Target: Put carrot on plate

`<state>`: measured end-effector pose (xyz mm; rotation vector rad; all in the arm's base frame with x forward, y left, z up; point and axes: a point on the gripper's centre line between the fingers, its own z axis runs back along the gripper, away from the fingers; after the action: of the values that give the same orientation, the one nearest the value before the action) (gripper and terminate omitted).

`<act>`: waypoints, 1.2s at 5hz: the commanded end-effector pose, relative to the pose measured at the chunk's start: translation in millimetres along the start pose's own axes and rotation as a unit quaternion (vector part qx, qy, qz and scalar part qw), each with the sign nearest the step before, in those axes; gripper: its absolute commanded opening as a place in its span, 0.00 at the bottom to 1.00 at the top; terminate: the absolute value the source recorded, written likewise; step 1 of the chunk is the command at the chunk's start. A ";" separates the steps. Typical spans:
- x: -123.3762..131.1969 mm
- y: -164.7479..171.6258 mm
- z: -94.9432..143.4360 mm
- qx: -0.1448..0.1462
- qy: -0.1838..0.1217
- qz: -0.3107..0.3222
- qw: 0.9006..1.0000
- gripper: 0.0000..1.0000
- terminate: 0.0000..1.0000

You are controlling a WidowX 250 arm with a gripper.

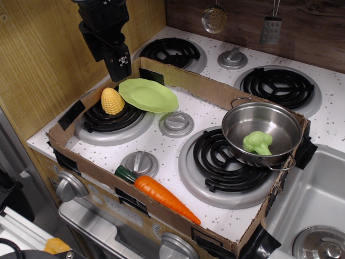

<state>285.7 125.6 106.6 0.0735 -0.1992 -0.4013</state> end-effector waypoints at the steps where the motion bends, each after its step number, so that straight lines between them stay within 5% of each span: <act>1: 0.0 0.0 0.0 0.000 0.000 0.000 1.000 1.00 0.00; 2: 13.7 -15.6 18.3 0.001 0.034 -0.049 0.998 1.00 0.00; 4: 15.9 -91.2 42.3 0.004 0.013 -0.099 0.995 1.00 0.00; 6: -15.2 -132.5 5.9 -0.069 -0.034 -0.175 0.981 1.00 0.00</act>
<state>218.2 4.4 84.7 -0.0750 -0.1983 -0.7833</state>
